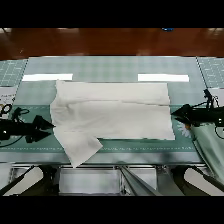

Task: Fold the shirts.

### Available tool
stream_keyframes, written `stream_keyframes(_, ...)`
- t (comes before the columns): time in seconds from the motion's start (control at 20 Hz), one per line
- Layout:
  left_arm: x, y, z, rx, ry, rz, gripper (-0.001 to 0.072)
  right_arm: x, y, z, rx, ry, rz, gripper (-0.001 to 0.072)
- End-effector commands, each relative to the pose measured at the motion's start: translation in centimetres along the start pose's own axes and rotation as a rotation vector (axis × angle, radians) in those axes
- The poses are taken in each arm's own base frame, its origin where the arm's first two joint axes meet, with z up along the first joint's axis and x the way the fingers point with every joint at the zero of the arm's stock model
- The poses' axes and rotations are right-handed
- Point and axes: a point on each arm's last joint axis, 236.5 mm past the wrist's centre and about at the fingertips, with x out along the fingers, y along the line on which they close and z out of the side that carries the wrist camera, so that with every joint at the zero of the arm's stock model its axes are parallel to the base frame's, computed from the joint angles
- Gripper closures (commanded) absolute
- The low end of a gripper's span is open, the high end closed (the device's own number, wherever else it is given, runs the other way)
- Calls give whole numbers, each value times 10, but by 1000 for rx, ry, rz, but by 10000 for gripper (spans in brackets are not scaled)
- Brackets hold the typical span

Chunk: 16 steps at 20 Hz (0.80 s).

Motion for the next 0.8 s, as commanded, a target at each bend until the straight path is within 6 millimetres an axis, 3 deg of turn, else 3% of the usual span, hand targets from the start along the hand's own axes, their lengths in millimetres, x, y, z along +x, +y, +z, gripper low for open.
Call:
stream_keyframes(0.0,18,13,-28,-61,44,-17,198,-5,16,-22,-13,-27,62,300)
stream_keyframes(0.4,44,5,-56,78,152,37,212,-14,39,-24,-18,-45,133,300)
stream_keyframes(0.45,46,4,-54,90,143,44,397,-14,38,-25,-19,-41,133,300)
stream_keyframes(0.5,46,4,-51,96,130,45,686,-15,34,-25,-19,-38,119,300)
stream_keyframes(0.6,44,2,-49,120,127,41,691,-20,15,-29,4,-23,66,300)
stream_keyframes(0.75,40,-3,-54,128,148,29,691,-29,-46,-65,107,107,-166,300)
